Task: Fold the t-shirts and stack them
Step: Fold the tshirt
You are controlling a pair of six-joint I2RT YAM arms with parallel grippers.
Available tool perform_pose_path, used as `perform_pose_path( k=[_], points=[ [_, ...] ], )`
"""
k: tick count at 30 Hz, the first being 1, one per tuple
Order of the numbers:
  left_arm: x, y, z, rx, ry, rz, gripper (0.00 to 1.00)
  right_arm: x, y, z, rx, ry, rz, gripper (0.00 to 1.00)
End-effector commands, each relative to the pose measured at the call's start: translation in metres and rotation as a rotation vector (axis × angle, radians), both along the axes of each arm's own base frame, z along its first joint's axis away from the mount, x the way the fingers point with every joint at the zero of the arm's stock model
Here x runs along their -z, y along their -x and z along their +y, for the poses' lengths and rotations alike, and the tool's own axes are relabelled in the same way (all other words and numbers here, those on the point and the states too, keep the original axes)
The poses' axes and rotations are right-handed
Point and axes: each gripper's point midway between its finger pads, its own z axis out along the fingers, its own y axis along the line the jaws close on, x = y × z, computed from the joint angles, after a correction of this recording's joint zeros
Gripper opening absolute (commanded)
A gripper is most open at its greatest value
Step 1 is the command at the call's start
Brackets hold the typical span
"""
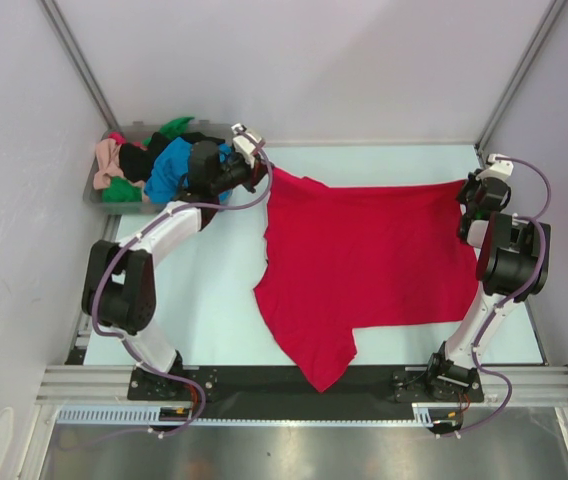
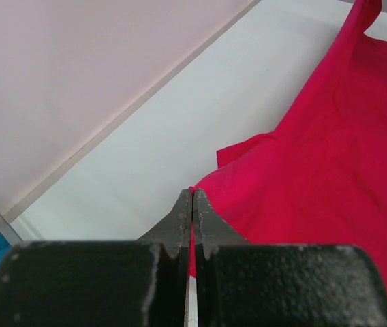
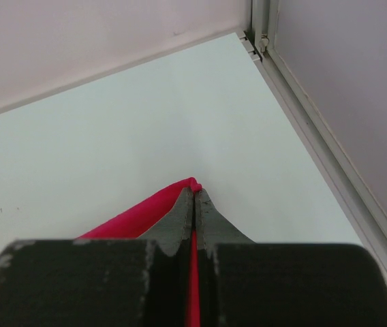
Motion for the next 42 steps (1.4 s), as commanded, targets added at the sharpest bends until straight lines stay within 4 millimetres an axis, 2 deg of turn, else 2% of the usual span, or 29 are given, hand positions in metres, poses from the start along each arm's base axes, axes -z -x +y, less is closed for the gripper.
perform_pose_path(
  k=[1, 9, 25, 31, 42],
  points=[
    [-0.047, 0.003, -0.004, 0.002, 0.031, -0.103, 0.0, -0.031, 0.0, -0.008, 0.025, 0.029, -0.082, 0.0],
    [-0.056, 0.004, -0.016, 0.011, 0.0, -0.13, 0.0, -0.028, 0.002, -0.008, 0.028, 0.03, -0.069, 0.0],
    [-0.063, 0.014, -0.004, -0.027, -0.021, -0.165, 0.0, -0.031, 0.002, -0.01, 0.038, 0.039, -0.078, 0.0],
    [-0.069, 0.019, -0.006, -0.014, -0.004, -0.164, 0.0, -0.03, 0.001, -0.009, 0.032, 0.033, -0.076, 0.0],
    [-0.059, 0.021, -0.003, -0.012, -0.04, -0.153, 0.0, -0.033, 0.003, -0.011, 0.049, 0.037, -0.073, 0.0]
  ],
)
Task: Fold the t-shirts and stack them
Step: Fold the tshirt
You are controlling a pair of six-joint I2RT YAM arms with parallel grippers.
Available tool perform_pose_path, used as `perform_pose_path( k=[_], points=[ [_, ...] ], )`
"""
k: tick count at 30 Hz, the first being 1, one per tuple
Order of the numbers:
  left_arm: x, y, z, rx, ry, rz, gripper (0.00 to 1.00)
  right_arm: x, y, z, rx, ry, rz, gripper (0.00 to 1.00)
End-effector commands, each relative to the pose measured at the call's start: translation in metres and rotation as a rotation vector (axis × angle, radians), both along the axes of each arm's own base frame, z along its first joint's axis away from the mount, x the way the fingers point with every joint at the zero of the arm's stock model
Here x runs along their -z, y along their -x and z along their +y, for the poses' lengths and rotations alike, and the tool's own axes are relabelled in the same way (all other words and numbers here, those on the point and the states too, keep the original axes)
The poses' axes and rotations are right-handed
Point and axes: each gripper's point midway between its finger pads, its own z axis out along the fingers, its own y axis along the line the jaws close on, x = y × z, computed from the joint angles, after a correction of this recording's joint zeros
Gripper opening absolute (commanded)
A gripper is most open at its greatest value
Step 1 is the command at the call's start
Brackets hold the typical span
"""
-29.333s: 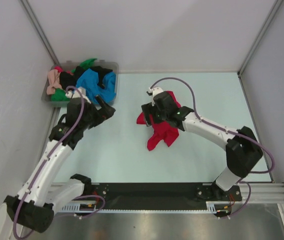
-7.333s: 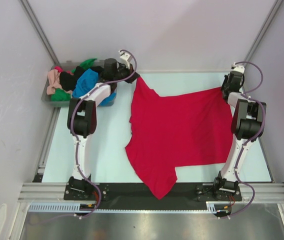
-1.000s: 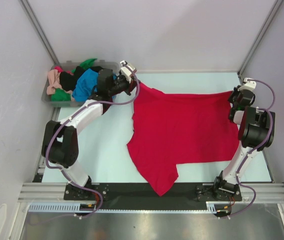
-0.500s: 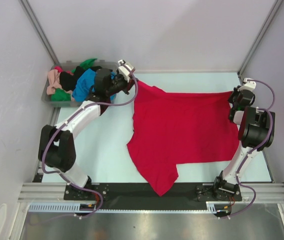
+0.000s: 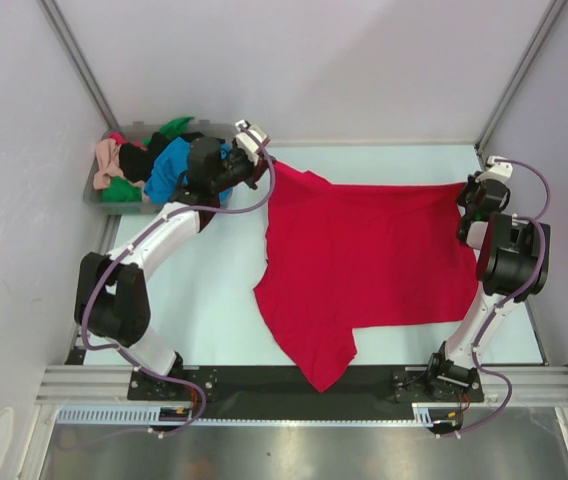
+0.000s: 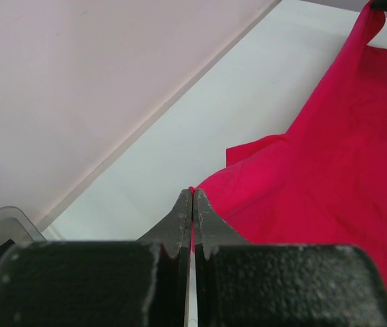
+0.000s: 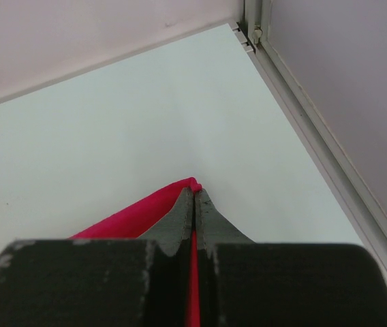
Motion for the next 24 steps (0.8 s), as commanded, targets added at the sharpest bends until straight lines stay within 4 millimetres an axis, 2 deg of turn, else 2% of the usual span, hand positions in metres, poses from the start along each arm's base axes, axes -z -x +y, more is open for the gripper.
perform_pose_path(
  k=[1, 14, 24],
  points=[
    [-0.023, 0.008, 0.003, 0.006, -0.008, -0.074, 0.0, -0.039, -0.001, -0.009, 0.031, 0.036, -0.082, 0.0],
    [-0.009, 0.007, 0.005, -0.005, -0.031, -0.051, 0.0, -0.05, 0.002, -0.009, 0.026, 0.064, -0.085, 0.0],
    [-0.013, 0.005, 0.007, -0.018, -0.031, -0.059, 0.0, -0.048, 0.002, -0.01, 0.036, 0.054, -0.096, 0.0]
  ],
)
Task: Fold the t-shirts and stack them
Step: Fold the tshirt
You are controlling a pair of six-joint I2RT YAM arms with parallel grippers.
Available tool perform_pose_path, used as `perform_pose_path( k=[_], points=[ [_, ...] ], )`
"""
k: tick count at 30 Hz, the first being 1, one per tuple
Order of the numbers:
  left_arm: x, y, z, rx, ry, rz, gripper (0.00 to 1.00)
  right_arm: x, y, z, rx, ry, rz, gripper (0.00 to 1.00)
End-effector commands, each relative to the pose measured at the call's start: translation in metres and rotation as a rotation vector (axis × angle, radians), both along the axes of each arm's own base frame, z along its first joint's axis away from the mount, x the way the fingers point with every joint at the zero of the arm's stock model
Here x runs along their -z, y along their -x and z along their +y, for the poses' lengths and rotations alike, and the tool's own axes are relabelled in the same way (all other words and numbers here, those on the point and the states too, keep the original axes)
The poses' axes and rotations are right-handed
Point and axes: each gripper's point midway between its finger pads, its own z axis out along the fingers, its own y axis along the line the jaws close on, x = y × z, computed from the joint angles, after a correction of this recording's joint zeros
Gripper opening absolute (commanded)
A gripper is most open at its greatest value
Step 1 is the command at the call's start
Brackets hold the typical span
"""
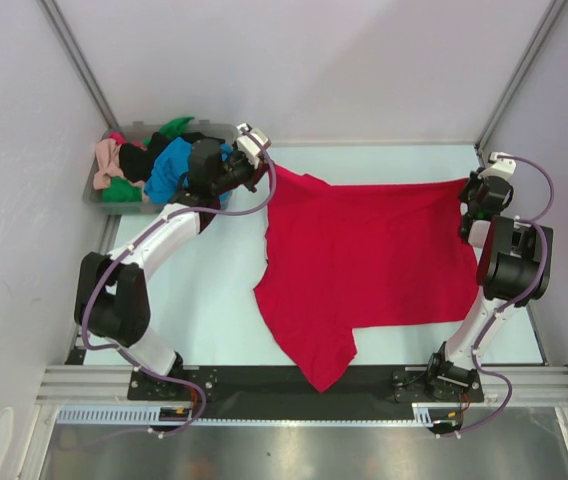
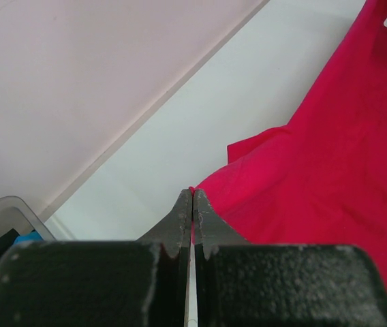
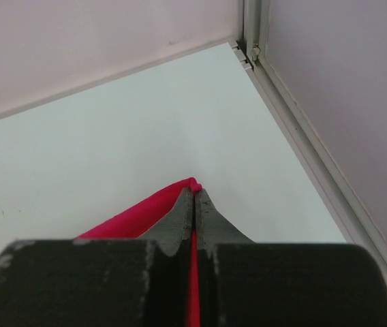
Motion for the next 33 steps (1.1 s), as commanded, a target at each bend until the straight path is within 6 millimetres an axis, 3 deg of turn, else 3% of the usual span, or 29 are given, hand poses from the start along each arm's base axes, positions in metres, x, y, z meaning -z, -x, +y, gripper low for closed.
perform_pose_path(
  k=[1, 14, 33],
  points=[
    [-0.025, 0.004, 0.003, -0.005, 0.005, -0.072, 0.0, -0.028, 0.0, -0.01, 0.036, 0.035, -0.074, 0.0],
    [-0.025, 0.004, 0.003, -0.007, 0.005, -0.07, 0.0, -0.03, 0.001, -0.016, 0.07, 0.033, -0.081, 0.0],
    [-0.034, 0.012, 0.004, 0.006, 0.008, -0.084, 0.0, -0.038, 0.002, -0.008, 0.022, 0.055, -0.094, 0.0]
  ],
)
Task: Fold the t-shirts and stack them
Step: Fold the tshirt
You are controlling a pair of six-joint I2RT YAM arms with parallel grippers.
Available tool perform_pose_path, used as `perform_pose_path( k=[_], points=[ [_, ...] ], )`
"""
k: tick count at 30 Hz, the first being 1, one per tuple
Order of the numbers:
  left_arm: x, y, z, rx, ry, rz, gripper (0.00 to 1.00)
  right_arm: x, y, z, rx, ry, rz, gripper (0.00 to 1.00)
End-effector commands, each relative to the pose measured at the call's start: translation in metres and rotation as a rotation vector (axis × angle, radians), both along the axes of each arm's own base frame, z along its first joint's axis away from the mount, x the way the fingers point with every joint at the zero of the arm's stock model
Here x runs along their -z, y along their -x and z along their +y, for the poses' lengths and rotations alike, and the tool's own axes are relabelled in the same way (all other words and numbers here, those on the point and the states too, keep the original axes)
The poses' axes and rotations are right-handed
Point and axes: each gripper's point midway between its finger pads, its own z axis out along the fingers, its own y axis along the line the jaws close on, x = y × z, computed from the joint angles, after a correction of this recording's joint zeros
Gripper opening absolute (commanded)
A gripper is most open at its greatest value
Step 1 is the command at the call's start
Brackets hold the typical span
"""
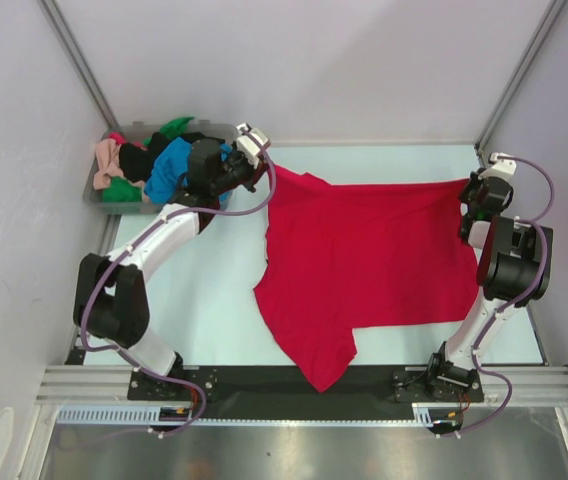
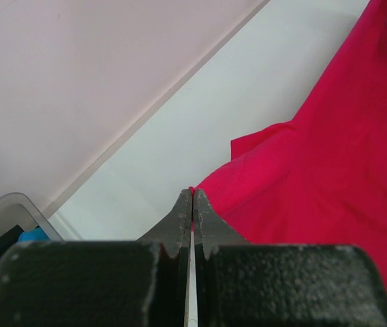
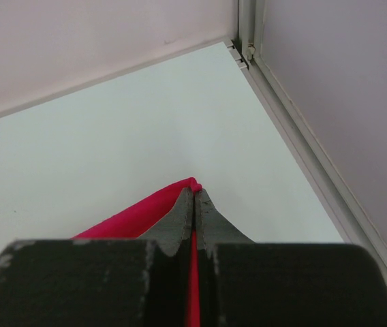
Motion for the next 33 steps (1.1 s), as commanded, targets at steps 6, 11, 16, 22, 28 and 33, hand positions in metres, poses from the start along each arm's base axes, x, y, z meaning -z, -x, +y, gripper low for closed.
perform_pose_path(
  k=[6, 11, 16, 22, 28, 33],
  points=[
    [-0.026, 0.012, 0.002, 0.014, 0.013, -0.066, 0.0, -0.04, 0.002, -0.005, 0.01, 0.046, -0.099, 0.0],
    [-0.02, 0.017, 0.003, 0.014, 0.023, -0.05, 0.0, -0.039, 0.008, -0.004, 0.015, 0.05, -0.109, 0.0],
    [-0.025, 0.025, 0.005, 0.019, 0.025, -0.062, 0.0, -0.041, 0.011, -0.003, 0.018, 0.049, -0.121, 0.0],
    [-0.025, 0.031, 0.006, 0.027, 0.029, -0.065, 0.0, -0.045, 0.014, -0.003, 0.023, 0.053, -0.127, 0.0],
    [-0.013, 0.045, 0.01, 0.033, 0.014, -0.049, 0.0, -0.04, 0.028, -0.005, 0.054, 0.062, -0.115, 0.0],
    [-0.007, 0.056, 0.014, 0.039, 0.002, -0.041, 0.0, -0.038, 0.04, -0.004, 0.072, 0.063, -0.112, 0.0]
  ],
)
